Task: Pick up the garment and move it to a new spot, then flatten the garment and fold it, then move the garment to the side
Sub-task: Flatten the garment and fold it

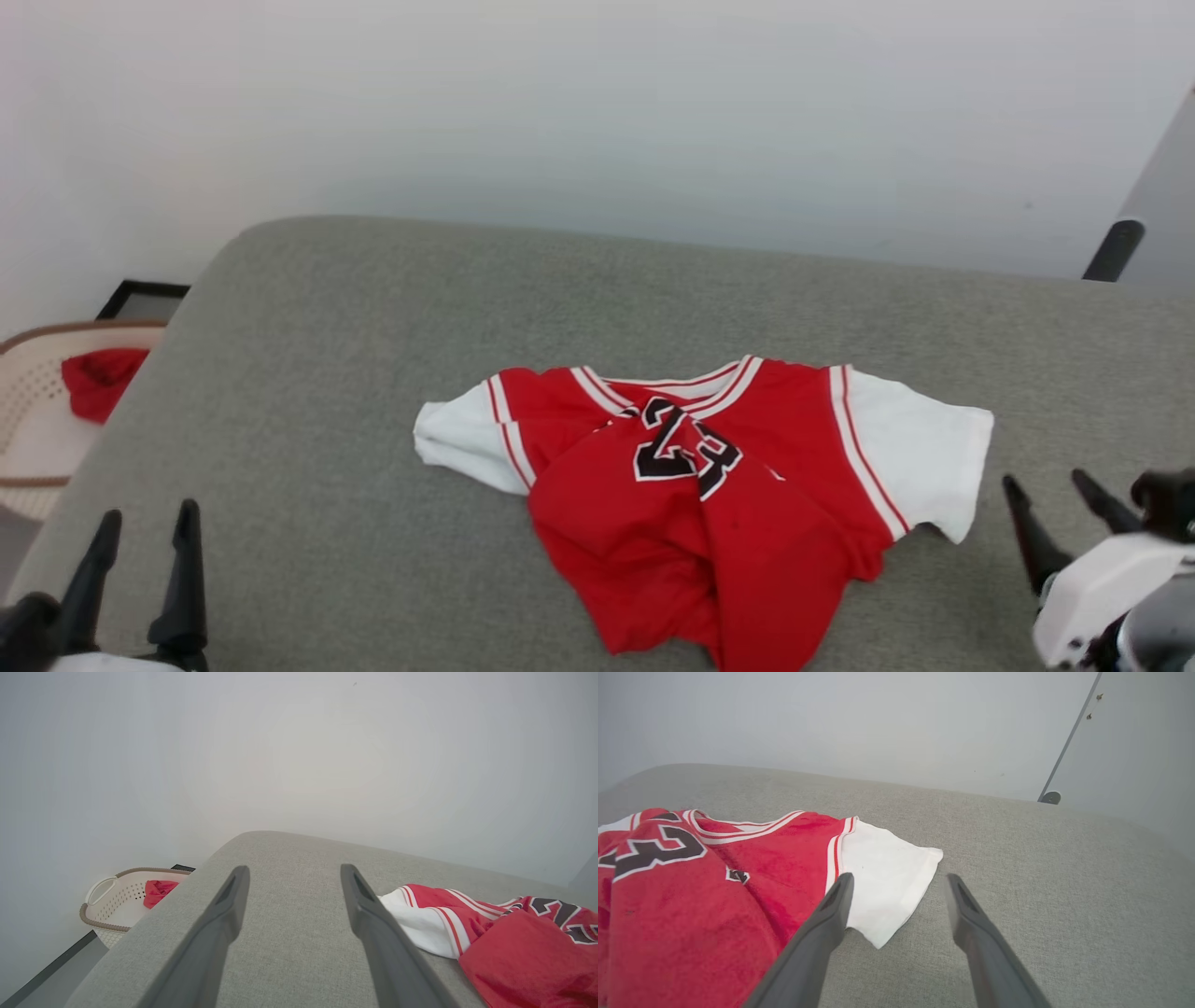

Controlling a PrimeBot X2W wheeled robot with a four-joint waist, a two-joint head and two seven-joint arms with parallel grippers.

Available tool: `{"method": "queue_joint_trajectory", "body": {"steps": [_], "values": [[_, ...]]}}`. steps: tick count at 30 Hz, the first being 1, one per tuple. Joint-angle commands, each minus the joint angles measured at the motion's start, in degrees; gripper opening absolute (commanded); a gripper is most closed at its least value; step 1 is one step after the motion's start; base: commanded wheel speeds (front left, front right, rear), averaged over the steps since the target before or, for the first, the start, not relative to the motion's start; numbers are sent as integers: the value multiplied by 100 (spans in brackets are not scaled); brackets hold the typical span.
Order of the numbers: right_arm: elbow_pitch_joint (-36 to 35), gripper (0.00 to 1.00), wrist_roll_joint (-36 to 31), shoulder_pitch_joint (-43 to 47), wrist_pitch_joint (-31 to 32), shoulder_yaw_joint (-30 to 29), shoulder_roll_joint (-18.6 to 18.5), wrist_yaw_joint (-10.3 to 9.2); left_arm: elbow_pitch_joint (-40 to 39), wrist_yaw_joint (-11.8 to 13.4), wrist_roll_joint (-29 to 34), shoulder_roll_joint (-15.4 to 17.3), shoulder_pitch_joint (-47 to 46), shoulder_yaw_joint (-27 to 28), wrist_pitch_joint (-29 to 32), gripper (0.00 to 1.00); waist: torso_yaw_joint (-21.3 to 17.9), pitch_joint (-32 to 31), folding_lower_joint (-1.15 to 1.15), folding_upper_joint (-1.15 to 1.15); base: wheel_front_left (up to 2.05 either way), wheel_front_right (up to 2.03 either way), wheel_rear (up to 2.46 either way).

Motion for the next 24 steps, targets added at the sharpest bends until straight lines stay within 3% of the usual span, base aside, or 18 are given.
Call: {"method": "queue_joint_trajectory", "body": {"steps": [1,14,24], "values": [[81,100,91,-194,181,-35,-76,-4,-30,-121,182,-168,40,127,-21,100,124,150,0,0,0,0,0],[926,100,516,-1274,1570,-26,-756,-4,132,-917,1129,-1363,-515,627,-16,100,632,836,0,0,0,0,0],[1893,100,617,-1979,2224,-183,-875,-4,326,-1078,1426,-1828,-968,608,-16,100,935,1275,0,0,0,0,0]]}}
